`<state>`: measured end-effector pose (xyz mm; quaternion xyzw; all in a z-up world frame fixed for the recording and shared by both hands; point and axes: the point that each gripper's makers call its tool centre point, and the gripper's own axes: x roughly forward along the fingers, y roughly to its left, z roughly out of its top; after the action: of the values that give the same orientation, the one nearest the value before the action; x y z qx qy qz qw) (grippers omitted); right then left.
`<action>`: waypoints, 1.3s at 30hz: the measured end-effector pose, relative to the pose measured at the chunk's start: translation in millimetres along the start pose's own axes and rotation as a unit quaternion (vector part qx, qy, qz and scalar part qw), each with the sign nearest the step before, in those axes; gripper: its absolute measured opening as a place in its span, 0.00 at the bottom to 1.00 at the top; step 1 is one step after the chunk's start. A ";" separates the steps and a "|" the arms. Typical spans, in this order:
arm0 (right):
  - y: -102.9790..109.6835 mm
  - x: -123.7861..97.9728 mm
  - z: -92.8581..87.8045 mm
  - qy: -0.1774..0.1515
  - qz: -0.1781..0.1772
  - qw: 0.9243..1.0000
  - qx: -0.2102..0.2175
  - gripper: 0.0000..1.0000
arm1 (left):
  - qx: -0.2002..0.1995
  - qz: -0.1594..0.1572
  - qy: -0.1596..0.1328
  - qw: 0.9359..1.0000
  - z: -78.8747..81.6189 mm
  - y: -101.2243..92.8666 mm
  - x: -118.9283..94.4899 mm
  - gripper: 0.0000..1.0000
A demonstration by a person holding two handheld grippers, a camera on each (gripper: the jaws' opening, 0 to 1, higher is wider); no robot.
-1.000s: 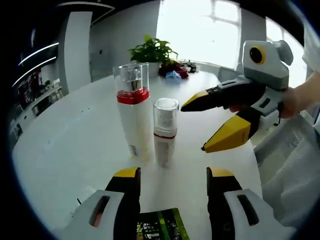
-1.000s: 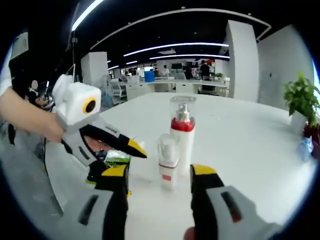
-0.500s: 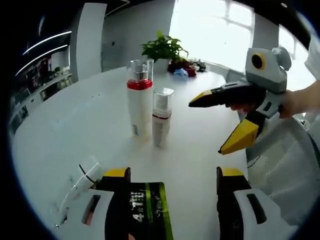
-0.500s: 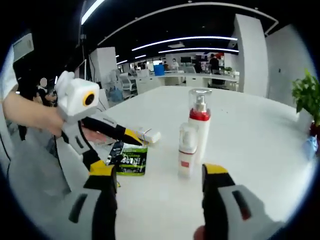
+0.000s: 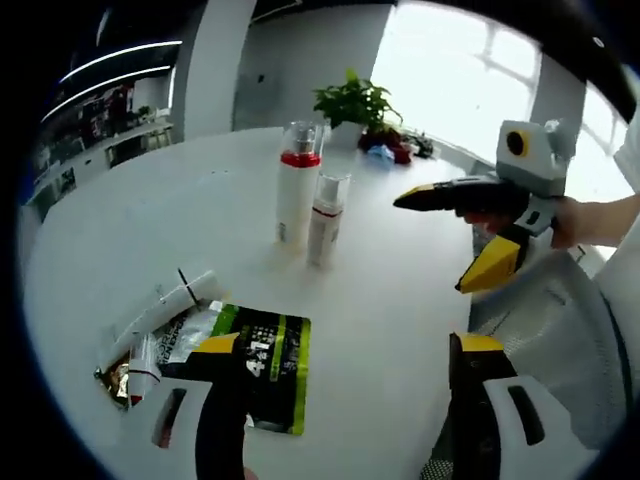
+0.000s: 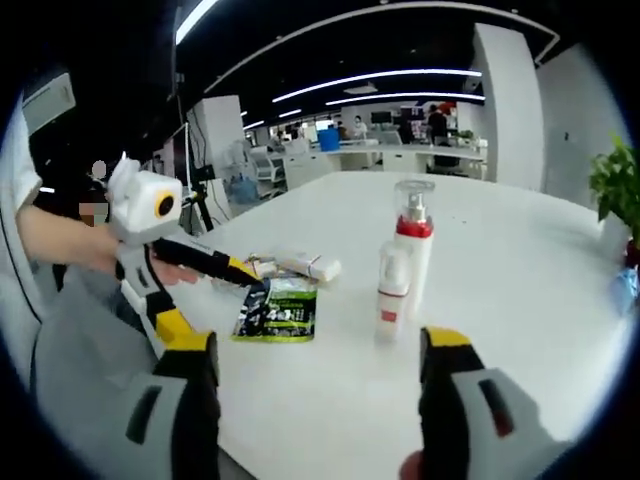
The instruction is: Arrange the skincare products in the storage area until every visible bottle or jar stands upright without overlapping.
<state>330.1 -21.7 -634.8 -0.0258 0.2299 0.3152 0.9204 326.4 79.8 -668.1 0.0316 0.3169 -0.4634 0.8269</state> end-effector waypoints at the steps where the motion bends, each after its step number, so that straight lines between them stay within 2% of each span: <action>1: 0.2 -1.1 -0.5 0.000 0.000 1.000 0.001 0.83 | -0.002 0.002 -0.001 1.000 -0.6 -1.2 -2.8 0.83; 10: 4.9 -15.8 -4.0 0.000 0.002 1.000 0.006 0.84 | -0.027 0.030 -0.003 0.999 -15.6 -5.6 -26.5 0.88; 14: 4.4 -21.7 -7.1 0.001 0.000 1.000 0.012 0.85 | -0.046 0.038 -0.013 0.998 -18.7 -10.0 -38.3 0.89; 24: 4.8 -31.1 -10.1 0.002 0.000 1.000 0.028 0.88 | -0.061 0.067 -0.020 0.996 -28.3 -1.1 -62.9 0.93; 27: 6.5 -32.9 -11.0 0.004 0.002 1.000 0.030 0.90 | -0.068 0.074 -0.025 0.995 -31.6 -3.6 -70.7 0.94; 39: 9.5 -31.8 -13.1 0.012 0.005 0.999 0.039 0.99 | -0.090 0.095 -0.036 0.991 -39.1 -1.5 -83.5 0.97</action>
<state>297.0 -34.7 -631.5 0.0073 0.2529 0.3106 0.9163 275.0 154.8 -652.7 -0.0299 0.3233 -0.3533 0.8774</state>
